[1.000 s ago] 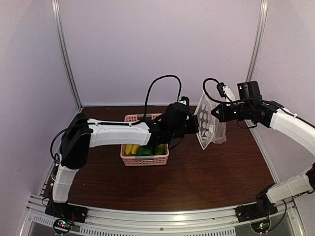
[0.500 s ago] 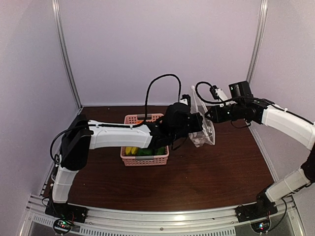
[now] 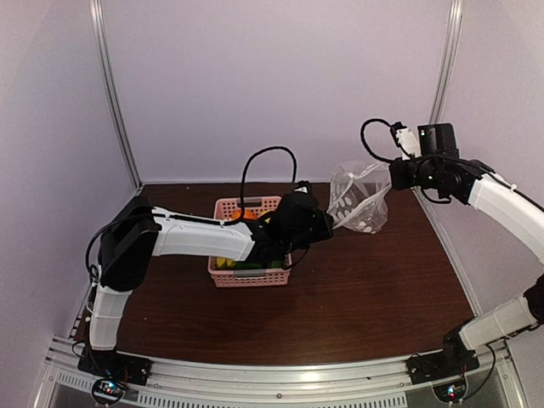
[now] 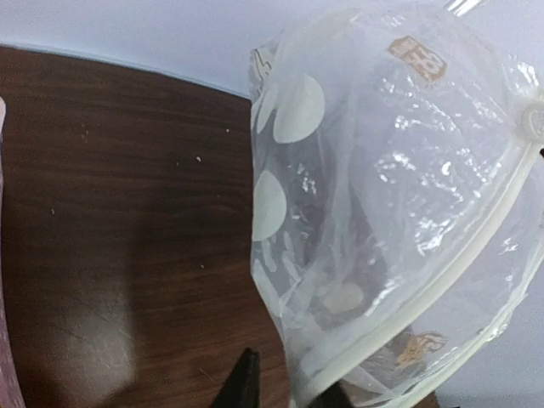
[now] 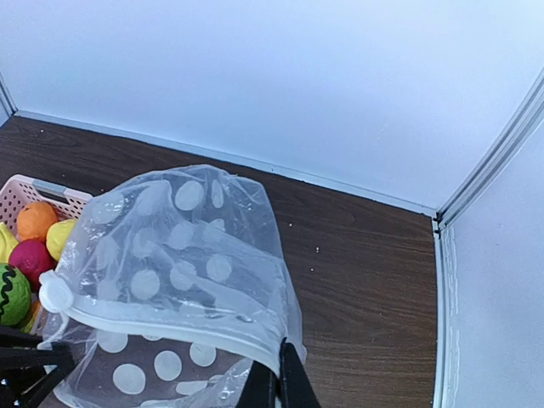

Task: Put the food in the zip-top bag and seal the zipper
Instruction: Open the zipper food storage bag, then pick up the fake fruit from the bin, then place the fake fruit in the zipper food storage bag, then pick up the fake vegetable from the bin, then place the fake vegetable in the zipper food storage bag, then pick up the fake fruit from the bin.

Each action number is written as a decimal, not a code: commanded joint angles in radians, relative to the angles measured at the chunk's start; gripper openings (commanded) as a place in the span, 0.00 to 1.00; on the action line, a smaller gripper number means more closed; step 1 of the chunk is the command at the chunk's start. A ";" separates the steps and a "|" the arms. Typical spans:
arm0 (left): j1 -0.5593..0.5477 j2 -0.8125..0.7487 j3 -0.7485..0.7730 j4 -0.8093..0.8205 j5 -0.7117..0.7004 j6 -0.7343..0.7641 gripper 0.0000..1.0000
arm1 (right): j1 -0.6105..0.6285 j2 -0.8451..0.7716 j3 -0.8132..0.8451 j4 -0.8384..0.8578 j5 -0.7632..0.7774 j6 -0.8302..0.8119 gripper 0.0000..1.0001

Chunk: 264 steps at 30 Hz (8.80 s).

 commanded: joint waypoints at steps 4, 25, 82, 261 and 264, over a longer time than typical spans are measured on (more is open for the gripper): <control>0.034 -0.089 0.026 0.115 0.235 0.299 0.62 | 0.022 -0.004 0.028 -0.094 0.018 -0.084 0.00; 0.187 -0.335 -0.073 -0.839 0.051 0.300 0.98 | 0.032 0.054 0.040 -0.121 0.027 -0.095 0.00; 0.110 0.105 0.442 -0.347 0.416 -0.017 0.42 | 0.074 0.056 0.127 -0.223 -0.391 0.071 0.00; 0.189 -0.259 -0.084 -0.958 0.271 0.957 0.77 | -0.007 0.116 0.190 -0.273 -0.451 0.063 0.00; 0.203 -0.213 -0.074 -0.928 0.262 0.956 0.75 | -0.008 0.105 0.177 -0.269 -0.448 0.060 0.00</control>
